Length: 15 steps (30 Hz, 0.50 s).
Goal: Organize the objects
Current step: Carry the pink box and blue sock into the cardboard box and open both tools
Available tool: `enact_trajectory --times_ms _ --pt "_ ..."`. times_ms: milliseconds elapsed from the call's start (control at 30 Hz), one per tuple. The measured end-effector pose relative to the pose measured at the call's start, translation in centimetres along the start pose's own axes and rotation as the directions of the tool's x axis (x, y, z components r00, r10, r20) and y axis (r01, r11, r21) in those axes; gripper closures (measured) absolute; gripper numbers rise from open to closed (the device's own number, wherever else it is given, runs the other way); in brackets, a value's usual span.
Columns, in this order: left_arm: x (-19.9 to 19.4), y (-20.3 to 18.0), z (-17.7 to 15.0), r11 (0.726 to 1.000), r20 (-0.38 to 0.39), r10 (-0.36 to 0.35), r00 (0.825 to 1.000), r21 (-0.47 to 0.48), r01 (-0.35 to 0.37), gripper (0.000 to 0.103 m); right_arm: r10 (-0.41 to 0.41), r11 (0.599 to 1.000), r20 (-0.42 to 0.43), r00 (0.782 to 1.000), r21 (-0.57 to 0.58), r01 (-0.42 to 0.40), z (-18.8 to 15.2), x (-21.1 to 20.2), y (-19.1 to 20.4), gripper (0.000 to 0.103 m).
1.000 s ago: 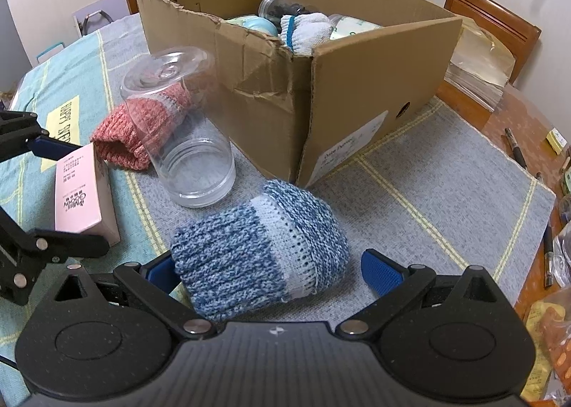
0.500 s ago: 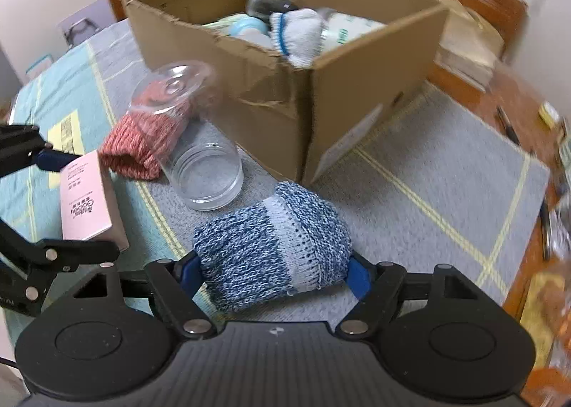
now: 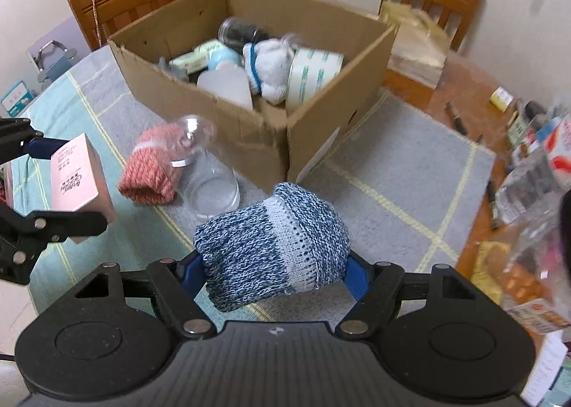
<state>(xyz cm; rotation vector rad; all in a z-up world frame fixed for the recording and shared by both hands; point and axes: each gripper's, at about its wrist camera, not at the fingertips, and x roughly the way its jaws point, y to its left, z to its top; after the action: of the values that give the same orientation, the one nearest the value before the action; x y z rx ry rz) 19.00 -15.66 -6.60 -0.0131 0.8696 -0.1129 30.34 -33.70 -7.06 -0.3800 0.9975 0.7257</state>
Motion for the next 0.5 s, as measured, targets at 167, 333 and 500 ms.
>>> enact_trajectory --times_ms 167,333,500 --pt "-0.9 1.3 2.6 1.0 0.028 0.005 1.0 0.006 -0.005 0.023 -0.002 1.0 0.057 0.998 0.022 0.001 1.9 -2.5 0.2 0.024" --pt "-1.0 2.7 5.3 0.999 0.069 0.036 0.997 0.025 -0.038 0.022 -0.006 1.0 0.125 0.992 0.024 0.003 4.4 -3.9 0.4 0.024" --pt "0.0 4.6 8.1 0.999 0.088 0.046 0.995 0.021 -0.048 0.022 -0.006 1.0 0.159 0.987 0.029 0.002 7.1 -3.6 0.6 0.024"
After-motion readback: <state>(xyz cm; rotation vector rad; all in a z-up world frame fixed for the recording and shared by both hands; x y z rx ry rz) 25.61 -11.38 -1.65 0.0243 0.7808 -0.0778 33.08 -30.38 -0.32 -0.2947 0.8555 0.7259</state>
